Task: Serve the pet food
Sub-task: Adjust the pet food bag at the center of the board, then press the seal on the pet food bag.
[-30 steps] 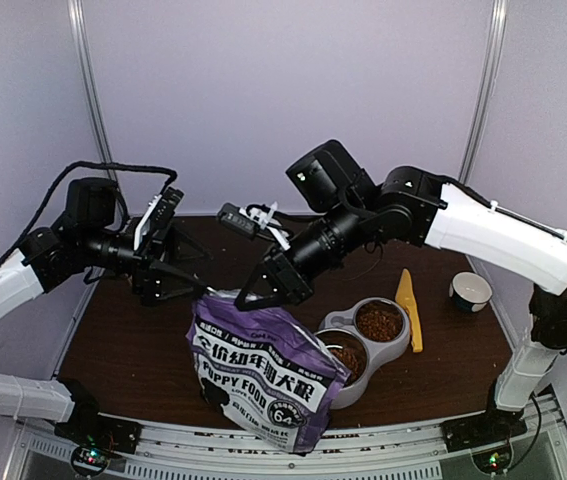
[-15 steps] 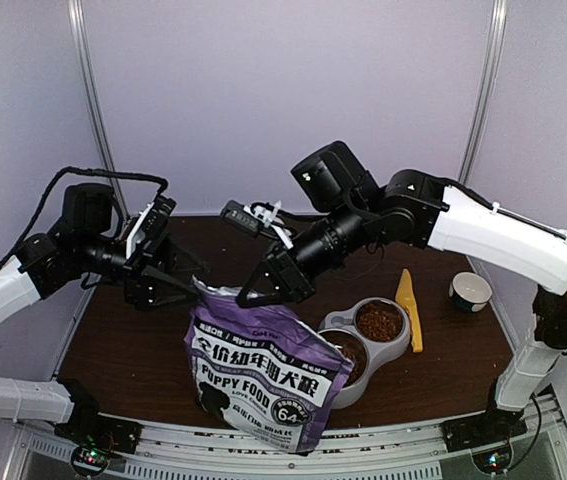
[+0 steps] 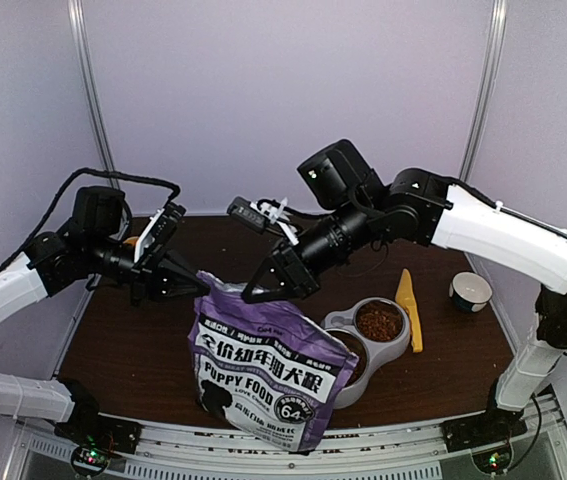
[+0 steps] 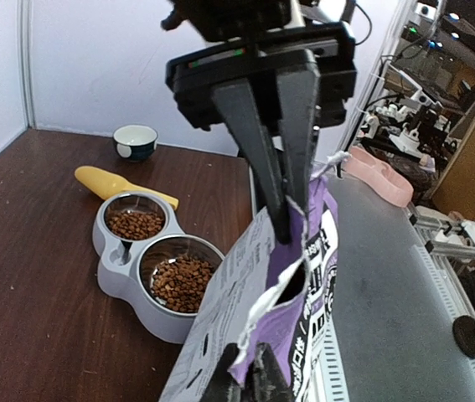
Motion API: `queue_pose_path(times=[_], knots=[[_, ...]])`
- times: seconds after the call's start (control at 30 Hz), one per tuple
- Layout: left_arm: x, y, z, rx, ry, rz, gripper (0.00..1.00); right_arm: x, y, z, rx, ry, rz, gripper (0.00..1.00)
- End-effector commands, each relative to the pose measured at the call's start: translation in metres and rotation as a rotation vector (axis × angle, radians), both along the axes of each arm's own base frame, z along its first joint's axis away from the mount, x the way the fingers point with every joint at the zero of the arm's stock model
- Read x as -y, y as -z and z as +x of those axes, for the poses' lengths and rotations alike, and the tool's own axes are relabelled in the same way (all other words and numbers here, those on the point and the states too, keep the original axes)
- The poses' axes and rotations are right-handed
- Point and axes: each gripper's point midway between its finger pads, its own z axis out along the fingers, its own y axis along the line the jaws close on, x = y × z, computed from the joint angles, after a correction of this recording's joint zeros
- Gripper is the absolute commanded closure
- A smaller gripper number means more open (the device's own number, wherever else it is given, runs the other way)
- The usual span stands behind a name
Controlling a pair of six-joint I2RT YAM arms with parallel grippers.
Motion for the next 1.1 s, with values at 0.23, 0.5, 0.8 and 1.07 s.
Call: queue_pose_path(times=[0.23, 0.5, 0.8, 1.07], knots=[[0.003, -0.011, -0.002, 0.063, -0.02, -0.024, 1.0, 0.019, -0.066, 0.039, 0.246, 0.197, 0.123, 0.53], [-0.003, -0.022, 0.005, 0.155, -0.116, -0.069, 1.0, 0.011, -0.047, 0.038, 0.337, 0.229, 0.029, 0.2], [-0.004, -0.022, 0.009, 0.166, -0.141, -0.064, 1.0, -0.013, -0.022, 0.026, 0.323, 0.173, -0.034, 0.2], [-0.006, -0.022, 0.017, 0.184, -0.196, -0.056, 1.0, -0.019, 0.0, 0.022, 0.34, 0.178, -0.111, 0.29]])
